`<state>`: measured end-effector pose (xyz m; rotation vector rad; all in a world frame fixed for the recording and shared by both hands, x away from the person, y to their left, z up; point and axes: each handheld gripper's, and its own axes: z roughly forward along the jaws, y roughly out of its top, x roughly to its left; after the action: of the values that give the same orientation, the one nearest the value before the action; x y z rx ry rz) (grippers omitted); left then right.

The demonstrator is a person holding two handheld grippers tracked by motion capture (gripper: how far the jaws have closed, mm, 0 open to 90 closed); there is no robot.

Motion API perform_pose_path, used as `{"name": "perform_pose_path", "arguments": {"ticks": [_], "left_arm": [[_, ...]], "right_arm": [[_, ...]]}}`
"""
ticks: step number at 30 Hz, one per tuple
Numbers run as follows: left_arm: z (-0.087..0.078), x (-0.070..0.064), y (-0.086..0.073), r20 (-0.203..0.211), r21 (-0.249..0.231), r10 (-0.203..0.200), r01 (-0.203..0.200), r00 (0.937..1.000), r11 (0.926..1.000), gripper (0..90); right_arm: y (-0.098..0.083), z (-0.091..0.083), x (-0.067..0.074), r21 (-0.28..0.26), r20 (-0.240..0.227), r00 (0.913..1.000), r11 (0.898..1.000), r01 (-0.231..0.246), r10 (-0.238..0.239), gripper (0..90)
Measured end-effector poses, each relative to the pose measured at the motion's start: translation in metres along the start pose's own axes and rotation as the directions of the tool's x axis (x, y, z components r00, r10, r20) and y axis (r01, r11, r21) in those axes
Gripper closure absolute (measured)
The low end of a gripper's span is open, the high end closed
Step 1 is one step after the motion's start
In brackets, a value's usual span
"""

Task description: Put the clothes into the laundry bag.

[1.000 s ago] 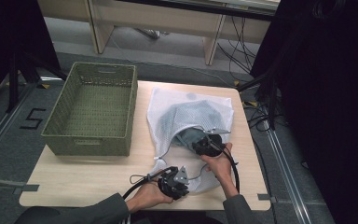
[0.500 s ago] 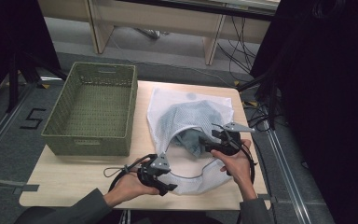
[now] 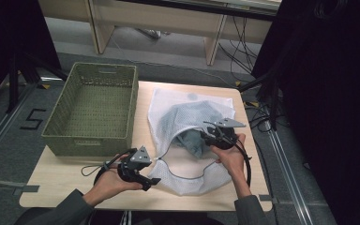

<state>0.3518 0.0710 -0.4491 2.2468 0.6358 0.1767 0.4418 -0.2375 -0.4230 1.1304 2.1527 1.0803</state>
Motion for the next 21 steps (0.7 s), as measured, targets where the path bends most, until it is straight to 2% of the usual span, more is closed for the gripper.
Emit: {"name": "perform_pose_path", "arguments": {"ticks": [1, 2, 4, 5, 7, 8, 9, 12, 13, 14, 15, 17, 18, 19, 21], "left_arm": [[-0.001, 0.000, -0.001, -0.004, 0.000, -0.020, 0.020, 0.9998, 0.9998, 29.2], [-0.001, 0.001, -0.001, -0.005, 0.000, -0.006, 0.006, 1.0000, 1.0000, 29.2], [-0.001, 0.002, -0.002, 0.000, -0.003, -0.019, 0.019, 0.9998, 0.9998, 29.2], [-0.002, 0.003, -0.001, -0.007, 0.001, -0.004, 0.004, 1.0000, 1.0000, 29.2], [-0.001, 0.003, -0.002, -0.009, 0.002, -0.021, 0.021, 0.9997, 0.9998, 29.2], [-0.001, 0.004, -0.002, -0.014, 0.004, -0.019, 0.019, 0.9997, 0.9998, 29.1], [-0.002, 0.005, -0.002, -0.018, 0.008, -0.008, 0.008, 0.9998, 0.9999, 29.1], [-0.002, 0.007, -0.002, -0.021, 0.005, -0.014, 0.014, 0.9997, 0.9999, 29.1], [-0.002, 0.007, -0.003, -0.019, 0.009, -0.027, 0.027, 0.9995, 0.9996, 29.1], [-0.003, 0.008, -0.003, -0.021, 0.007, -0.016, 0.016, 0.9997, 0.9998, 29.1], [-0.003, 0.008, -0.003, -0.027, 0.006, -0.027, 0.027, 0.9993, 0.9996, 29.1], [-0.003, 0.010, -0.004, -0.022, 0.003, -0.021, 0.021, 0.9995, 0.9998, 29.1], [-0.004, 0.010, -0.004, -0.025, 0.008, -0.033, 0.033, 0.9991, 0.9994, 29.1], [-0.005, 0.012, -0.004, -0.027, 0.008, -0.015, 0.016, 0.9995, 0.9998, 29.1], [-0.004, 0.012, -0.005, -0.021, 0.000, -0.044, 0.044, 0.9988, 0.9990, 29.1]], "right_arm": [[0.001, 0.002, 0.003, 0.000, 0.005, 0.9999, 1.000, -0.014, 0.014, 69.7], [0.003, 0.005, 0.002, -0.019, 0.015, 0.9994, 0.999, 0.030, -0.030, 74.1], [0.005, 0.004, 0.005, -0.013, 0.024, 0.9981, 0.998, 0.058, -0.058, 80.6], [0.006, 0.004, 0.007, -0.025, 0.039, 0.9972, 0.998, 0.064, -0.063, 82.5], [0.006, 0.001, 0.007, -0.017, 0.064, 0.9951, 0.997, 0.076, -0.075, 86.4], [0.006, 0.000, 0.008, -0.018, 0.080, 0.9947, 0.998, 0.067, -0.066, 87.6], [0.006, -0.001, 0.009, -0.022, 0.078, 0.9949, 0.998, 0.065, -0.063, 88.2], [0.005, -0.006, 0.012, -0.017, 0.079, 0.9930, 0.996, 0.089, -0.088, 89.5], [0.004, -0.010, 0.014, -0.015, 0.078, 0.9939, 0.997, 0.079, -0.078, 89.5], [0.004, -0.012, 0.015, -0.028, 0.083, 0.9925, 0.995, 0.093, -0.090, 89.5], [0.003, -0.017, 0.016, -0.019, 0.071, 0.9928, 0.995, 0.098, -0.097, 89.6], [0.000, -0.023, 0.019, -0.020, 0.063, 0.9914, 0.993, 0.116, -0.115, 89.6], [-0.002, -0.028, 0.021, -0.018, 0.057, 0.9914, 0.993, 0.119, -0.118, 89.6], [-0.004, -0.032, 0.022, -0.018, 0.051, 0.9910, 0.992, 0.125, -0.124, 89.6], [-0.007, -0.040, 0.025, -0.018, 0.033, 0.9919, 0.992, 0.123, -0.123, 89.6]]}}
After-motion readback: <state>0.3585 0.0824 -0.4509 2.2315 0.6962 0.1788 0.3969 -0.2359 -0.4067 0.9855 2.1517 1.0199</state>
